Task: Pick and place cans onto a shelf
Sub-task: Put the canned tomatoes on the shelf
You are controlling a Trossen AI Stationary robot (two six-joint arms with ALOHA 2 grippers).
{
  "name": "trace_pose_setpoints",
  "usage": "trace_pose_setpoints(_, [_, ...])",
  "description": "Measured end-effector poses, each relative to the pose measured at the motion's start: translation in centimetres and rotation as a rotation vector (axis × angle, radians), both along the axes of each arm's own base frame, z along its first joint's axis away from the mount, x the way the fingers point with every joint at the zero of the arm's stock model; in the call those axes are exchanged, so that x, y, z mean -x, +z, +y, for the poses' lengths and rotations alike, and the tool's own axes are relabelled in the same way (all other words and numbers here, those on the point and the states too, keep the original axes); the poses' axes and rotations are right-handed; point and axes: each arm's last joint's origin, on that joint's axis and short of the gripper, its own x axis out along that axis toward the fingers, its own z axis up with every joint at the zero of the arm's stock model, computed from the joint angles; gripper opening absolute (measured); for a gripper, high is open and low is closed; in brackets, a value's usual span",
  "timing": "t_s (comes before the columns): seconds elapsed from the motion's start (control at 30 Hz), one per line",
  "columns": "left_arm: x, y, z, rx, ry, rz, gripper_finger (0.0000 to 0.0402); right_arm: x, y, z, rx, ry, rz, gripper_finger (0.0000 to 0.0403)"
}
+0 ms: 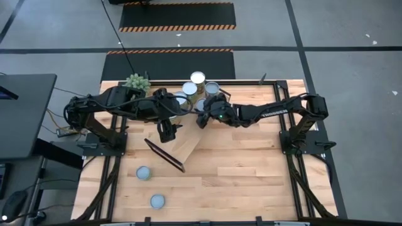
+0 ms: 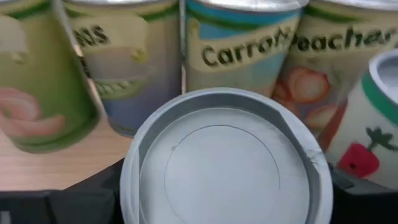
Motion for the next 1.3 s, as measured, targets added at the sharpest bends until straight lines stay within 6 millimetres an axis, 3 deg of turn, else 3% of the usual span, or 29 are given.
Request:
trace_pose_setpoints(0.23, [0.0, 0.0, 0.0, -0.002, -0.003, -0.001, 0.0334, 0.1, -0.1, -0.5, -0.023, 0.007, 0.007, 0.0301])
trace_pose_setpoints(0.53, [0.0, 0.0, 0.0, -0.003, -0.003, -0.001, 0.0334, 0.3, -0.4, -1.5, -0.079, 0.021, 0.016, 0.0366])
trace_pose_setpoints(0.77, [0.0, 0.0, 0.0, -0.003, -0.003, 0.000, 0.0334, 0.2, -0.4, -0.7, -0.069, 0.048, 0.018, 0.0377])
trace_pose_setpoints(1.3, [0.0, 0.0, 0.0, -0.009, -0.011, -0.001, 0.0334, 1.5, 2.9, 0.7, 0.094, 0.083, 0.016, 0.0378])
